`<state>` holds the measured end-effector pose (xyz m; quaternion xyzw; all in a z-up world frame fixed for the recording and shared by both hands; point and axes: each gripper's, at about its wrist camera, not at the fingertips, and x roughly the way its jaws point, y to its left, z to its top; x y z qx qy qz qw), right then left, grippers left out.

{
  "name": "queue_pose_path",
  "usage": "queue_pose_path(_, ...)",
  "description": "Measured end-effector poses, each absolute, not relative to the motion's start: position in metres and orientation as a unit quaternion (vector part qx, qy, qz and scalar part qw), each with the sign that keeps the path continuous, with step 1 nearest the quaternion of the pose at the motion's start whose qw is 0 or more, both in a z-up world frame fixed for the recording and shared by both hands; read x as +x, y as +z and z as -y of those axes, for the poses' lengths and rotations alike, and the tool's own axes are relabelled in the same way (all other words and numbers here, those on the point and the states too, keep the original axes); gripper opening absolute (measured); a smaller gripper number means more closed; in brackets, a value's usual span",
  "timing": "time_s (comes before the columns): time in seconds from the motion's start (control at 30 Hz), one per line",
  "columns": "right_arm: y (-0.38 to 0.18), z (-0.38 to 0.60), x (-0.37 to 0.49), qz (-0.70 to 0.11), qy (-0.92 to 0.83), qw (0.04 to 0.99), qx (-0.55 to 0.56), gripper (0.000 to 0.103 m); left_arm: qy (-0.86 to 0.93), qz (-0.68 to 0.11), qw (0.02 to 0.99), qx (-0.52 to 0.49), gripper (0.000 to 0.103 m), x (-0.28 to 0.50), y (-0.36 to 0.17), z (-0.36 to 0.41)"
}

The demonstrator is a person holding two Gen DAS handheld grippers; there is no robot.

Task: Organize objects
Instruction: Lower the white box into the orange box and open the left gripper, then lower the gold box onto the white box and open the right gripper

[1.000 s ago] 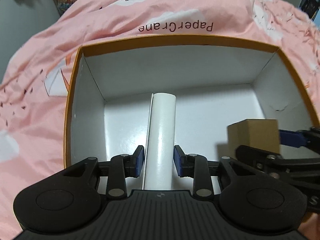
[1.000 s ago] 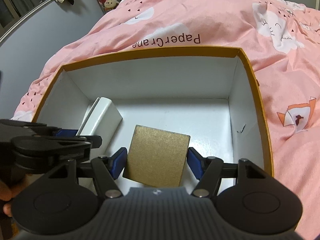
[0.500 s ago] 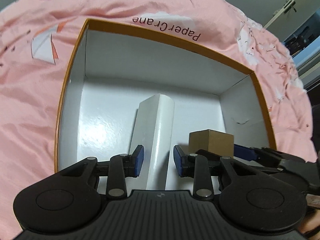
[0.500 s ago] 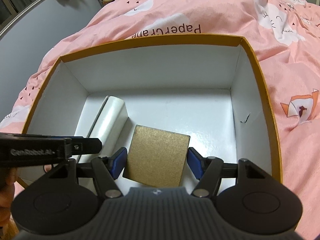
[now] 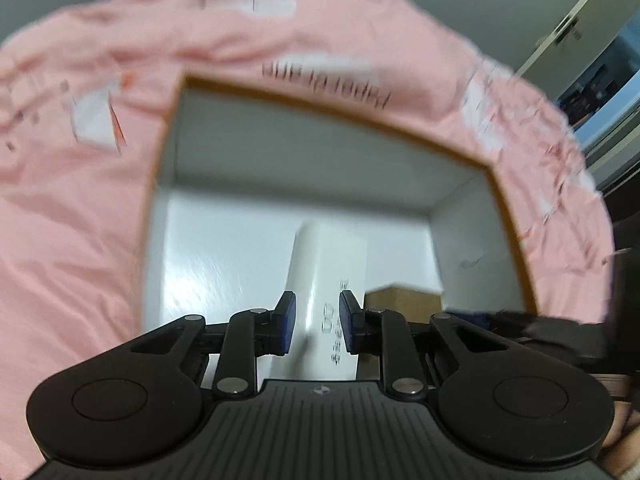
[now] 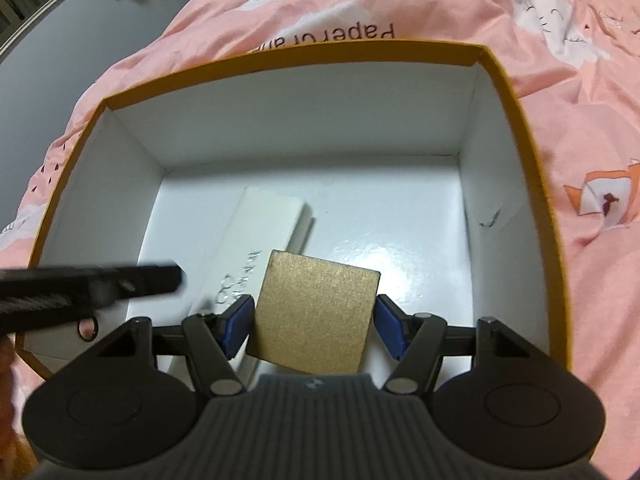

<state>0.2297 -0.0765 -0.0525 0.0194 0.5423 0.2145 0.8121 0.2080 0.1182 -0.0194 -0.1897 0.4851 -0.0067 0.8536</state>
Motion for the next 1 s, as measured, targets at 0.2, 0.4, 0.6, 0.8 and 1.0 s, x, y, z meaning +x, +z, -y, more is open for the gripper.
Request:
queue_pose_path(0.2, -0.055, 0.054, 0.23, -0.546, 0.23, 0.806, 0.0, 0.067, 0.027, -0.402, 0.899, -0.17, 0.026, 0.176, 0.024, -0.134)
queue_pose_path(0.4, -0.052, 0.023, 0.228, -0.544, 0.271, 0.794, -0.027, 0.067, 0.09, -0.388, 0.896, -0.194, 0.026, 0.168, 0.021, -0.165)
queue_pose_path(0.6, -0.051, -0.007, 0.223, -0.544, 0.301, 0.781, -0.055, 0.067, 0.101, -0.394, 0.885, -0.227, 0.027, 0.165, 0.005, -0.185)
queue_pose_path(0.8, -0.052, -0.02, 0.218, -0.547, 0.305, 0.776, -0.069, 0.067, 0.094, -0.391, 0.885, -0.236, 0.027, 0.163, 0.0, -0.188)
queue_pose_path(1.0, -0.05, -0.025, 0.216, -0.529, 0.283, 0.793, -0.104, 0.067, 0.091, -0.39, 0.888, -0.226, 0.027, 0.166, -0.006, -0.18)
